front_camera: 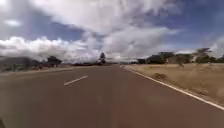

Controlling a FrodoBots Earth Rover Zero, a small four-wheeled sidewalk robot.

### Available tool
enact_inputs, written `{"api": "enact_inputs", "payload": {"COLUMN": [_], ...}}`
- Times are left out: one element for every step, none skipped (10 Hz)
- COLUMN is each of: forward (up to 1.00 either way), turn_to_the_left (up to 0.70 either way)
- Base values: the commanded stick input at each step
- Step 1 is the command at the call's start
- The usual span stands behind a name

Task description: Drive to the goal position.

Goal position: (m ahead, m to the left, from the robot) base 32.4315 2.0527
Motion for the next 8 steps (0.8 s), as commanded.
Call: {"api": "enact_inputs", "payload": {"forward": [0.70, 0.70, 0.70, 0.70, 0.70, 0.70, 0.70, 0.70], "turn_to_the_left": [-0.35, -0.23, -0.16, -0.10, -0.03, 0.00, 0.00, 0.00]}}
